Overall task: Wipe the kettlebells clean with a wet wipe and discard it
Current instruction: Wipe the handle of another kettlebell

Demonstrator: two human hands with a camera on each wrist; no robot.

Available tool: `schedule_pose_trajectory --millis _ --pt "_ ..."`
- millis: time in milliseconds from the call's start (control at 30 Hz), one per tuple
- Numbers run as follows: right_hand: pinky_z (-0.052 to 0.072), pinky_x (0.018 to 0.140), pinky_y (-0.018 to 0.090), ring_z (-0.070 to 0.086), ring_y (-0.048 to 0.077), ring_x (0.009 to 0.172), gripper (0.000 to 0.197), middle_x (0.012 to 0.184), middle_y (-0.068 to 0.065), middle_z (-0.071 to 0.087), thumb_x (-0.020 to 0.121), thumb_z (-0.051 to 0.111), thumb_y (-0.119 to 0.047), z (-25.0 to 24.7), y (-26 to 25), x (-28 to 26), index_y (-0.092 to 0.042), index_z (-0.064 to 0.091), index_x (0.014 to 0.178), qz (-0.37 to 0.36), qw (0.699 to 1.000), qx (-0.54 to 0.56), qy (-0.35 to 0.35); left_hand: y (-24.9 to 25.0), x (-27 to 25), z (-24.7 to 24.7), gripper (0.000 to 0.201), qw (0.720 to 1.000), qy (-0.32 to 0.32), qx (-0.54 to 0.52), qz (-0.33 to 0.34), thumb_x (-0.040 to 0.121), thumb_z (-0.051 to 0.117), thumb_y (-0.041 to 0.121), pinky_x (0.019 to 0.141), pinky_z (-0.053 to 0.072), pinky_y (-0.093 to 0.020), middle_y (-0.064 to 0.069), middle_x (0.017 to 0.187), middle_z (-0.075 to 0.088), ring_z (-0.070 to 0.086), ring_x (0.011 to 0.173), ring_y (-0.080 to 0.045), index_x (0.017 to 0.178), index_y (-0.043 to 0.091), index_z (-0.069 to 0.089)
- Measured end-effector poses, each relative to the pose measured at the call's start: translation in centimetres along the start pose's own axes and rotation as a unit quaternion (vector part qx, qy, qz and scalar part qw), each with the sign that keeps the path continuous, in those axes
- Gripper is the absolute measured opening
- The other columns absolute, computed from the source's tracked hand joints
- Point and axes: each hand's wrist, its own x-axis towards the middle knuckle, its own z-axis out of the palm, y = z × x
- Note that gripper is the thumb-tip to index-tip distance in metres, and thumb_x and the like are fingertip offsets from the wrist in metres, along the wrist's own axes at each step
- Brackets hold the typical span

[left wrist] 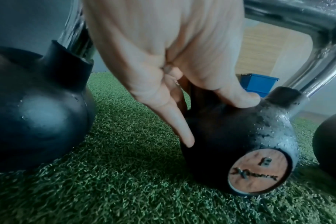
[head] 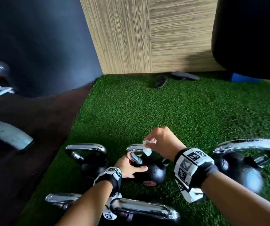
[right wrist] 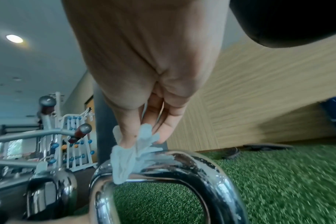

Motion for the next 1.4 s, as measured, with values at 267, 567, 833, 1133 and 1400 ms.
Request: schedule_pose_trajectory --millis 267,567,833,1133,1400 --pt "0.056 0.084 0.023 0.065 0.010 0.089 0.015 0.107 0.003 0.065 0.097 0.056 -0.009 1.3 -0.2 -0.3 -0.008 0.066 0.109 -0.016 0.996 -0.091 -0.018 -0.3 0.9 -0.2 0.071 0.999 -0.005 0.016 0.045 0.050 0.092 0.062 0.073 0.063 -0.030 0.024 0.104 0.074 0.070 0.092 0.006 0.113 0.040 0.069" --pt "0.058 0.078 0.024 0.068 0.013 0.082 0.017 0.096 0.007 0.069 0.097 0.050 0.001 0.5 -0.6 -1.4 -0.003 0.066 0.103 0.027 0.995 -0.100 0.006 -0.5 1.1 -0.1 0.058 0.999 0.003 0.012 0.052 0.057 0.094 0.051 0.072 0.057 -0.015 0.028 0.106 0.071 0.067 0.098 0.009 0.109 0.041 0.068" --pt "0.059 0.064 0.022 0.069 0.012 0.071 0.018 0.089 0.007 0.071 0.094 0.052 0.006 0.4 1.7 -3.1 -0.003 0.068 0.097 0.141 0.986 -0.052 0.072 -0.9 1.6 0.1 0.071 0.998 -0.003 0.007 0.064 0.062 0.094 0.046 0.088 0.060 -0.037 0.016 0.123 0.070 0.065 0.113 -0.004 0.125 0.029 0.066" --pt "0.038 0.037 0.003 0.056 0.003 0.060 0.023 0.099 0.013 0.070 0.091 0.057 0.008 1.3 5.9 -3.8 -0.003 0.072 0.104 0.258 0.961 0.033 0.090 -1.2 1.5 0.1 0.079 0.996 0.003 0.018 0.083 0.057 0.091 0.055 0.109 0.047 -0.032 0.011 0.122 0.071 0.064 0.116 -0.006 0.126 0.025 0.066" --pt "0.052 0.051 0.018 0.068 0.016 0.069 0.012 0.081 0.007 0.070 0.085 0.070 -0.001 3.2 7.4 -3.7 -0.006 0.074 0.094 0.321 0.946 0.042 0.010 -1.2 1.3 0.1 0.065 0.996 0.003 0.008 0.088 0.064 0.092 0.045 0.110 0.046 -0.032 0.012 0.118 0.072 0.065 0.114 -0.005 0.121 0.025 0.069"
